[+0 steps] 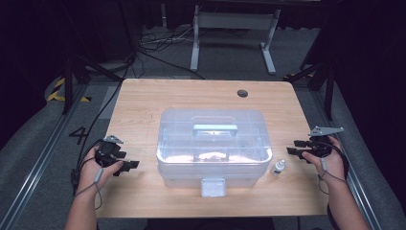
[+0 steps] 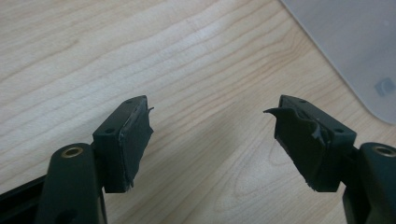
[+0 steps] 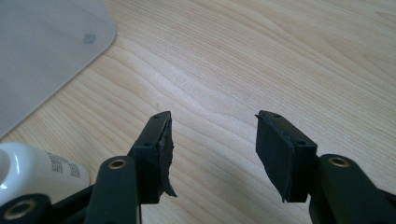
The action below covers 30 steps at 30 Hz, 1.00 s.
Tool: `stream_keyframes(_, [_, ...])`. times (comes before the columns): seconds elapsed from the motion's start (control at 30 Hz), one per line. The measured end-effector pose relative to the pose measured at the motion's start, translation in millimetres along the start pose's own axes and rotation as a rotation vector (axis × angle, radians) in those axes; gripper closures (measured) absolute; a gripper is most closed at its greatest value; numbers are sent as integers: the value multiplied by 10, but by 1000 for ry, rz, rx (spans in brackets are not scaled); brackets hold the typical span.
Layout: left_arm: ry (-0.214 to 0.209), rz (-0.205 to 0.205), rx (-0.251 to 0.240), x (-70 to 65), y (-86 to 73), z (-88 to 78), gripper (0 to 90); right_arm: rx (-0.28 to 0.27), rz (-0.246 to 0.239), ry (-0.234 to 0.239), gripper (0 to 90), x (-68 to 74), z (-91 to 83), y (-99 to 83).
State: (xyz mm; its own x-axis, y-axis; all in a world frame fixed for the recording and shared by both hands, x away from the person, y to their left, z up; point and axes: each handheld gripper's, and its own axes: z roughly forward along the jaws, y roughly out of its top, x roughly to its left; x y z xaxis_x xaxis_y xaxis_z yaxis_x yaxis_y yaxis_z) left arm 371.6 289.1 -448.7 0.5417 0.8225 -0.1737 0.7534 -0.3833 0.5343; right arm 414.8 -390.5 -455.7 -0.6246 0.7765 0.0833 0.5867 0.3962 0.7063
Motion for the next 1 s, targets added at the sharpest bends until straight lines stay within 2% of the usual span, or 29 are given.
stream_keyframes(0.07, [9,-8,-11,2,0,-21,269,1,-2,0,461,4,4,0])
stream_keyframes(0.17, [-20,3,-29,2,-11,-56,267,2,-1,-1,458,5,6,3])
stream_keyframes(0.3, [0,-12,-50,-5,3,-104,265,-5,3,5,477,14,-8,14])
stream_keyframes(0.4, [7,-16,-43,-16,9,-121,290,-20,-7,14,481,33,-15,22])
stream_keyframes(0.47, [55,1,-26,-31,19,-129,289,-25,-16,14,482,39,-20,29])
stream_keyframes(0.5, [63,3,-30,-37,21,-131,285,-30,-22,16,484,42,-22,34])
stream_keyframes(0.6, [40,-7,-48,-38,22,-156,302,-20,-41,7,484,52,-34,40])
stream_keyframes(0.67, [18,-21,-52,-36,16,-170,281,-19,-52,4,484,56,-41,40])
stream_keyframes(0.77, [16,-18,-55,-35,14,-183,279,-18,-64,16,499,64,-51,43])
stream_keyframes(0.87, [21,-20,-50,-33,18,-202,288,-32,-86,34,506,96,-68,60])
stream_keyframes(0.97, [14,-49,-20,-46,17,-206,345,-25,-62,49,496,94,-140,111])
stream_keyframes(1.0, [16,-57,-8,-54,20,-199,352,-35,-67,52,492,90,-172,131])
